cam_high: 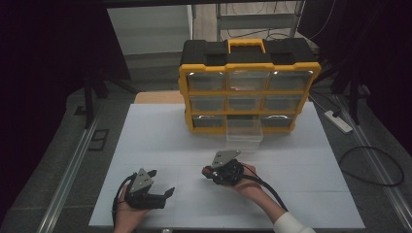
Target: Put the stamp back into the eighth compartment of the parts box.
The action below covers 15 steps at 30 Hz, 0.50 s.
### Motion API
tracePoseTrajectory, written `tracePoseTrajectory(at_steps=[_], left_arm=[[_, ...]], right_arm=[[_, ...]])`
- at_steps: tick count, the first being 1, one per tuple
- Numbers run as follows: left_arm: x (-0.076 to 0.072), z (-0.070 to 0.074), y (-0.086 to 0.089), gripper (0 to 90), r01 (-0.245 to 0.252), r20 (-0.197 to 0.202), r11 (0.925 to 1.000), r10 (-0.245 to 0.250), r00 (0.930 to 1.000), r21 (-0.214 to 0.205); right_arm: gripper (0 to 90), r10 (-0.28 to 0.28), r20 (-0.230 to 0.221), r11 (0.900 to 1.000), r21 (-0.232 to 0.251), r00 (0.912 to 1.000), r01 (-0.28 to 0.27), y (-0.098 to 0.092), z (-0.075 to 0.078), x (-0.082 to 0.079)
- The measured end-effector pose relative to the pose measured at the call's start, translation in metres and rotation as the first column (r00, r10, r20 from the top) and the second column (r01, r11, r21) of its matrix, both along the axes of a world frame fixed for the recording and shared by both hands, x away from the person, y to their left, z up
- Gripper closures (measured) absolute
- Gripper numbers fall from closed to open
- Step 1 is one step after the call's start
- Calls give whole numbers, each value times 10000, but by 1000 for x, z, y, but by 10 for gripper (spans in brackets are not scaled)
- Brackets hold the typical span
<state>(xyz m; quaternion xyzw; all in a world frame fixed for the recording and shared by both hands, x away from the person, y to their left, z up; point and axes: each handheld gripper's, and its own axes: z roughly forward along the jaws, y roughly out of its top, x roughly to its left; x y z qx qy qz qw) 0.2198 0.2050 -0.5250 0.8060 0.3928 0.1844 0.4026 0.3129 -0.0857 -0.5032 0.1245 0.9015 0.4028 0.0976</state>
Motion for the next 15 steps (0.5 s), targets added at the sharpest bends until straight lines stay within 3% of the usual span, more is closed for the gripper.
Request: tracePoseTrajectory(at_steps=[15], left_arm=[[0, 0, 0, 104, -1, 6, 10000, 1, 10000, 13]], right_arm=[[755, -241, 54, 9978, 625, 9997, 237, -11, 17, -4]])
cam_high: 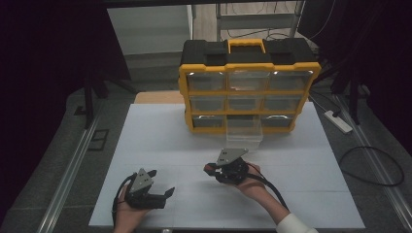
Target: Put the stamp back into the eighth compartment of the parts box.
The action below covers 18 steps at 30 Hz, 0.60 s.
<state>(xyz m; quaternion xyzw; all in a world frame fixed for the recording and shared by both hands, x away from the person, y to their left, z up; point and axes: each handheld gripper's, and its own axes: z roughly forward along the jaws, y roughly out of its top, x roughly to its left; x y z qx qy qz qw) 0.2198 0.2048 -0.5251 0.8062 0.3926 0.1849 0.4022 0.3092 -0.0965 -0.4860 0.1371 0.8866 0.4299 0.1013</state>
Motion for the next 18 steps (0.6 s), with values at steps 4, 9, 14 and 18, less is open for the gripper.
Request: tracePoseTrajectory(at_steps=[4, 9, 14, 18], left_arm=[[0, 0, 0, 104, 11, 0, 10000, -11, 10000, 28], [0, 0, 0, 104, 14, -11, 10000, -14, 10000, 37], [0, 0, 0, 105, 17, -22, 10000, -17, 10000, 60], [0, 0, 0, 105, 22, -25, 10000, -21, 10000, 69]], right_arm=[[755, -72, 72, 9999, 150, 9999, 71, -4, 6, -1], [755, -162, 169, 9992, 377, 9997, 155, -9, 15, 0], [755, -230, 261, 9984, 517, 9994, 216, -12, 22, 0], [754, -339, 334, 9973, 666, 9989, 317, -16, 28, 0]])
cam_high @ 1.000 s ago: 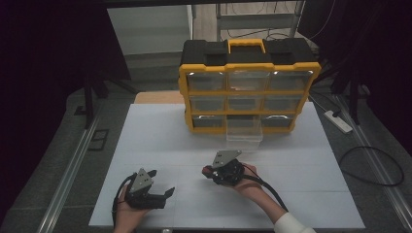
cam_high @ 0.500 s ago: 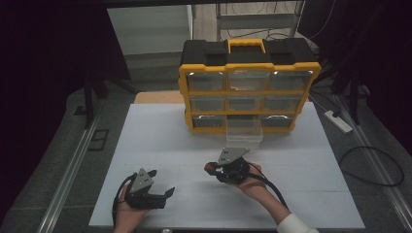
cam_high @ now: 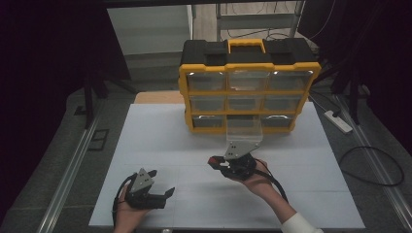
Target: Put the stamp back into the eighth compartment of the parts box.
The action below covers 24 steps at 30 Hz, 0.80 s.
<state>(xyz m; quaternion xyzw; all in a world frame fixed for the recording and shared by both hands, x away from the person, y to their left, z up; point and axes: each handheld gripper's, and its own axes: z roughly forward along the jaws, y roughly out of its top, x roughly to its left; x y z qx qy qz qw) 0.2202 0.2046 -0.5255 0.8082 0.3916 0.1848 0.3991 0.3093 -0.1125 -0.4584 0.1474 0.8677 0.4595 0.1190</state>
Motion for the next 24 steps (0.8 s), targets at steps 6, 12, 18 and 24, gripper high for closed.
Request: tracePoseTrajectory(at_steps=[6, 12, 18, 24], left_arm=[[0, 0, 0, 105, -5, 12, 10000, 5, 10000, -2], [0, 0, 0, 105, -7, 17, 10000, 7, 10000, -5], [0, 0, 0, 105, -2, 5, 10000, 2, 10000, -11], [0, 0, 0, 105, -12, 11, 10000, 12, 10000, -23]], right_arm=[[754, -104, 158, 9999, 62, 9998, 103, -4, 4, 1], [755, -174, 246, 9998, 142, 9995, 170, -9, 9, 2], [755, -345, 286, 9991, 237, 9990, 338, -13, 12, 4], [754, -410, 321, 9988, 267, 9986, 402, -16, 14, 5]])
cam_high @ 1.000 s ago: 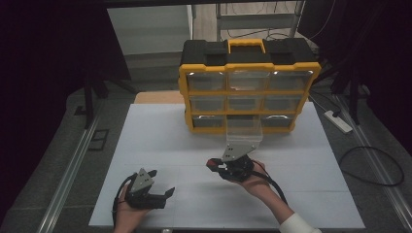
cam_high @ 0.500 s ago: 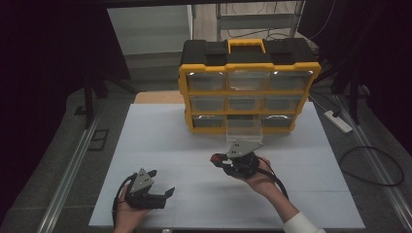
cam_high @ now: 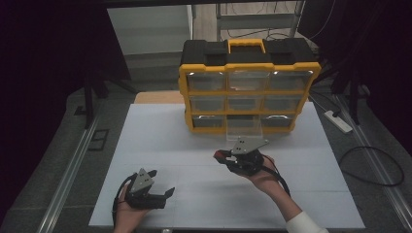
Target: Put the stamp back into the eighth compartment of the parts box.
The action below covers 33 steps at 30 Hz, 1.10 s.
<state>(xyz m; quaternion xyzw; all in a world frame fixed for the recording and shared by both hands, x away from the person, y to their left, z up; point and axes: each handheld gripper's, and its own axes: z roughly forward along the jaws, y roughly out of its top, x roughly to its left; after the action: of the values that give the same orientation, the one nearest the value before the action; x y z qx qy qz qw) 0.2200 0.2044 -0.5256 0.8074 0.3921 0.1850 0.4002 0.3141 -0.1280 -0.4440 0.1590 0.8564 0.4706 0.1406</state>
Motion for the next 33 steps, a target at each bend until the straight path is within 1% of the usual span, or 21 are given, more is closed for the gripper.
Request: tracePoseTrajectory(at_steps=[21, 30, 33], left_arm=[[0, 0, 0, 107, 12, 7, 10000, -12, 10000, 35], [0, 0, 0, 107, 17, 9, 10000, -17, 10000, 62], [0, 0, 0, 107, 9, 3, 10000, -9, 10000, 64]], right_arm=[[754, -434, 207, 9989, 186, 9988, 430, -12, 9, 4], [754, -669, 261, 9974, 299, 9974, 661, -17, 11, 7], [754, -840, 248, 9961, 293, 9962, 833, -21, 11, 9]])
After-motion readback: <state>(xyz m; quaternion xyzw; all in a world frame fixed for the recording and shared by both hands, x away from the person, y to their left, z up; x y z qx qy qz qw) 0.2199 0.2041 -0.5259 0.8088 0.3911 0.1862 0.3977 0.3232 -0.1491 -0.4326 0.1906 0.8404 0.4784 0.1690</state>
